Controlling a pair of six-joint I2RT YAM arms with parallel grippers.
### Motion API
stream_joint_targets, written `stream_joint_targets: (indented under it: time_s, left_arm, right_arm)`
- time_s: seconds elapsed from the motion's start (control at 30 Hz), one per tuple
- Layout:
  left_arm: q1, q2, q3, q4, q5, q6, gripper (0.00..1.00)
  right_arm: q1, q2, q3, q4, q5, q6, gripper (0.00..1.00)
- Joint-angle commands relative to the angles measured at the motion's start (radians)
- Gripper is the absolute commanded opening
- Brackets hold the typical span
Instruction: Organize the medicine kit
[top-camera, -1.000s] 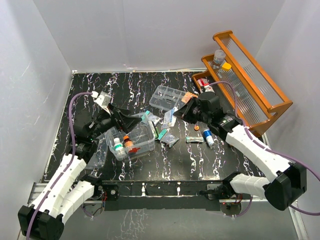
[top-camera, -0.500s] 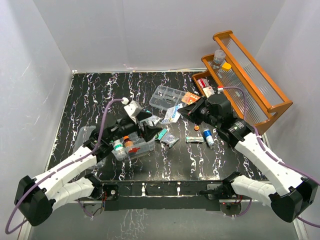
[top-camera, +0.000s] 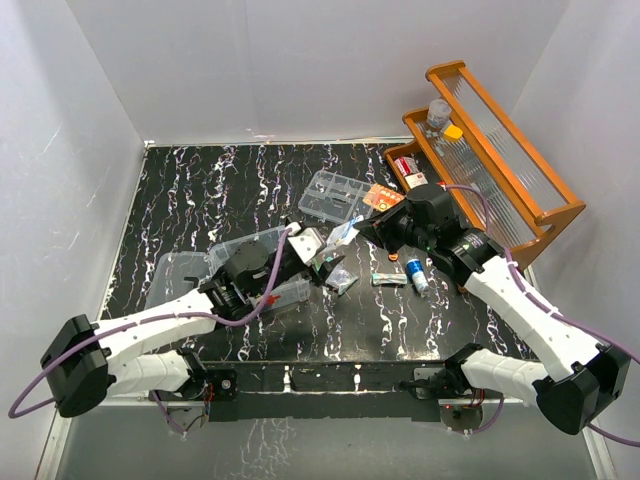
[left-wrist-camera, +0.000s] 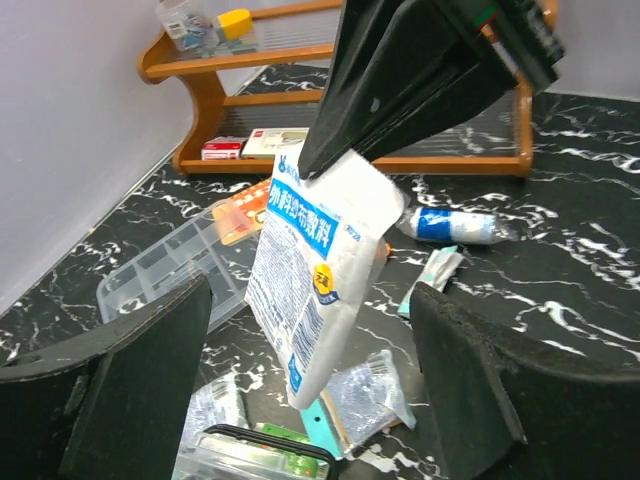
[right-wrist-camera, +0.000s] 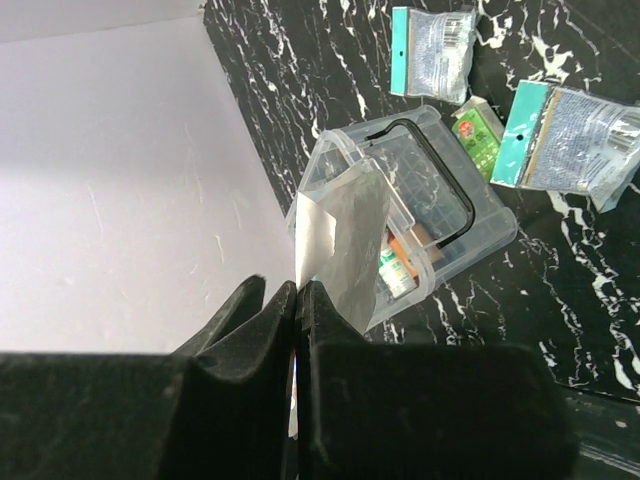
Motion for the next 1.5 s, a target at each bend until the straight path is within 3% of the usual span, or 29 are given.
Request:
stream_joint_targets:
  time_s: [0.0,0.2,0.43,0.6,0.63,0.77,0.83,0.9,0.97,1.03,1.23,1.47]
  left_arm:
    - [-0.008,0.055,0.017,0.080,-0.051,0.061,0.77]
    - [-0.011,0.114,0.030,0.117,-0.063,0.095,0.69]
    - [-0.020,0.120,0.053,0.075,-0.072,0.116,0.48]
    - [-0.025,0.104,0.027,0.097,-0.087,0.112,0.46]
    - [-0.024,0.107,0.027,0.095,-0.088,0.114,0.43]
    - [-0.024,0.122,0.033,0.083,-0.085,0.115,0.13]
    - [-0.024,0.120,0.029,0.077,-0.089,0.103,0.05]
    - [-0.024,0.115,0.026,0.068,-0.092,0.086,0.00]
    - [-0.024,0.117,0.038,0.031,-0.103,0.046,0.00]
    - [-0.024,0.115,0.053,-0.020,-0.130,0.001,0.00]
    - [-0.023,0.085,0.098,-0.243,-0.194,-0.243,0.00]
    - [0.004,0.005,0.173,-0.527,-0.110,-0.543,0.00]
  right_arm:
    - [-0.005,0.003,0.073,0.009,-0.014,0.056,0.00]
    - [-0.005,0.004,0.082,-0.003,-0.004,0.068,0.00]
    - [-0.004,0.020,0.078,-0.010,0.000,0.054,0.00]
    - [-0.004,0.028,0.065,-0.007,-0.004,0.057,0.00]
    - [-0.005,0.032,0.063,-0.005,-0.008,0.059,0.00]
    - [-0.004,0.042,0.063,0.009,-0.016,0.043,0.00]
    - [-0.006,0.037,0.054,0.023,-0.016,0.031,0.09]
    - [-0.005,0.026,0.040,0.045,-0.010,0.012,0.26]
    - [-0.005,0.010,0.024,0.050,0.007,-0.009,0.44]
    - [-0.005,-0.009,0.003,0.066,0.029,-0.046,0.55]
    - [-0.004,-0.085,-0.107,0.258,-0.058,-0.361,0.64]
    - [-0.004,-0.124,-0.183,0.320,-0.262,-0.511,0.67]
